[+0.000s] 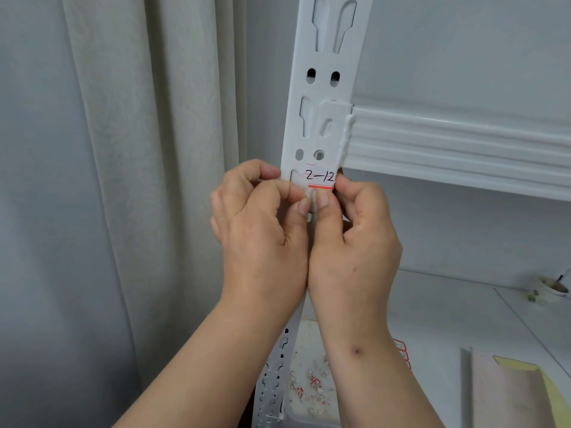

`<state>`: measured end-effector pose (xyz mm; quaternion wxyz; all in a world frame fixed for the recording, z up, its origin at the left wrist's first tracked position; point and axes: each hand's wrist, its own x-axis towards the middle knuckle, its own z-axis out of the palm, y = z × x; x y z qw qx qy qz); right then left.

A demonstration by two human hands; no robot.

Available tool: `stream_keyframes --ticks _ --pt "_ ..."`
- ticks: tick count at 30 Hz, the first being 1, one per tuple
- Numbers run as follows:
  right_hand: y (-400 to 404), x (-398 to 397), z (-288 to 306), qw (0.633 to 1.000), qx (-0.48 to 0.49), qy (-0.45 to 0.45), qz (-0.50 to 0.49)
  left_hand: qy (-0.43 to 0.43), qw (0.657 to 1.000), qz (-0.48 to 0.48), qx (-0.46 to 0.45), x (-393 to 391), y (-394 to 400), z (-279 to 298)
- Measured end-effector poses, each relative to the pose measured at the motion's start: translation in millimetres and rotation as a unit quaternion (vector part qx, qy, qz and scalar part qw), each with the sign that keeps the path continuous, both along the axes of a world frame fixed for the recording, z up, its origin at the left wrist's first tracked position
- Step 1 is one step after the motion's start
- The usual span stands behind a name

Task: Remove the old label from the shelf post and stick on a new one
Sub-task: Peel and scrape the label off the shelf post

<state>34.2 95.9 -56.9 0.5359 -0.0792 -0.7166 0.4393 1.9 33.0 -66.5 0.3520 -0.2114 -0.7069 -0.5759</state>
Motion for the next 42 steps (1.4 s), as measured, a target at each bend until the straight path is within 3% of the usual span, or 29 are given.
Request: stream_keyframes --ticks 7,19,27,33,42 --pt "3 16 -5 0.997 -0.057 0.0 0.056 -0.069 0.996 -0.037 0.029 17 -10 1" --pt "4 15 4 0.998 -0.065 -0.005 0.025 -0.185 0.965 -0.155 0.105 30 -15 13" --pt "-3 32 4 0.993 -0.06 -0.027 0.101 -0.223 0.897 -0.319 0.211 32 -21 13" --pt "1 36 2 0.988 -0.068 -0.042 0.13 -0.239 0.877 -0.356 0.214 31 -22 9" --pt "1 31 -3 0.991 -0.043 -0.062 0.109 -0.199 0.923 -0.291 0.152 30 -25 9"
